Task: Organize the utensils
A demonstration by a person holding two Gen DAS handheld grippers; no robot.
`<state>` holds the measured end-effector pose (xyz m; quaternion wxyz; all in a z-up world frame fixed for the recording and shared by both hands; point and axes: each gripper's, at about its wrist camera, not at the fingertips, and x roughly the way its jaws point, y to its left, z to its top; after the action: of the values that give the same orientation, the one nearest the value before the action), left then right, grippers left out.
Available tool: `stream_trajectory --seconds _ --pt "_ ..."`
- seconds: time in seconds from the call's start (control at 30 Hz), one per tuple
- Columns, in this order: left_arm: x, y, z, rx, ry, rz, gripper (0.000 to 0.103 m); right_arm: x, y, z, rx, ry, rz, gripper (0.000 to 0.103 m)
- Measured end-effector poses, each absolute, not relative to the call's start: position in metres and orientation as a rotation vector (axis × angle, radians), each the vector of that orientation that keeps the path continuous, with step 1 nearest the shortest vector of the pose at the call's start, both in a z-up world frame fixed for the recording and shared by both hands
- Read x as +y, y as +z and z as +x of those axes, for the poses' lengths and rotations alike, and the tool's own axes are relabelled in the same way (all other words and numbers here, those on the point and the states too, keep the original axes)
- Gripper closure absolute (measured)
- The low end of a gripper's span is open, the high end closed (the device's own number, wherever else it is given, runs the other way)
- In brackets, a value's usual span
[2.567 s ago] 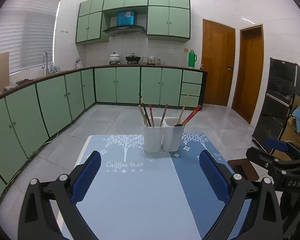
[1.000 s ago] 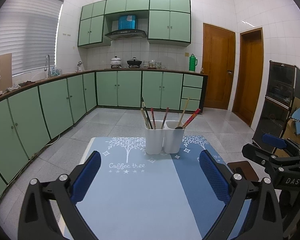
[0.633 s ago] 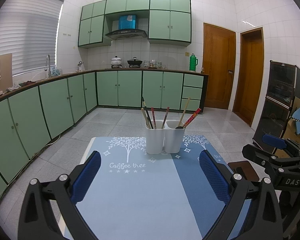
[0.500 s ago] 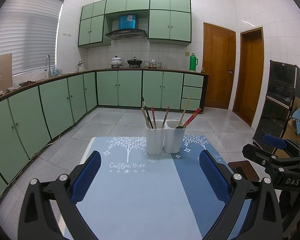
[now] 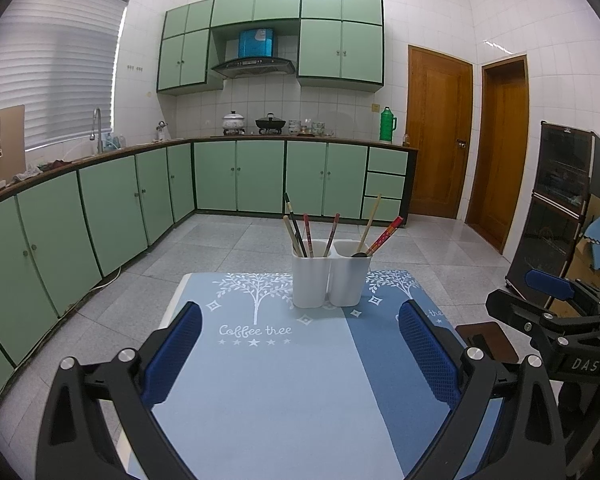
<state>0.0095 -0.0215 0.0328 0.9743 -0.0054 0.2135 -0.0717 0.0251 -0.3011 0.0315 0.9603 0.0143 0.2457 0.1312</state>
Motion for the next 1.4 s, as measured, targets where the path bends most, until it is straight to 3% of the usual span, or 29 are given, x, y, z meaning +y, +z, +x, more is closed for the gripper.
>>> stream_trajectory --seconds 1.4 --pt "-0.024 0.031 0.013 0.465 -0.133 -0.014 0.006 -0.307 0.019 0.031 0.523 0.258 0.032 0.005"
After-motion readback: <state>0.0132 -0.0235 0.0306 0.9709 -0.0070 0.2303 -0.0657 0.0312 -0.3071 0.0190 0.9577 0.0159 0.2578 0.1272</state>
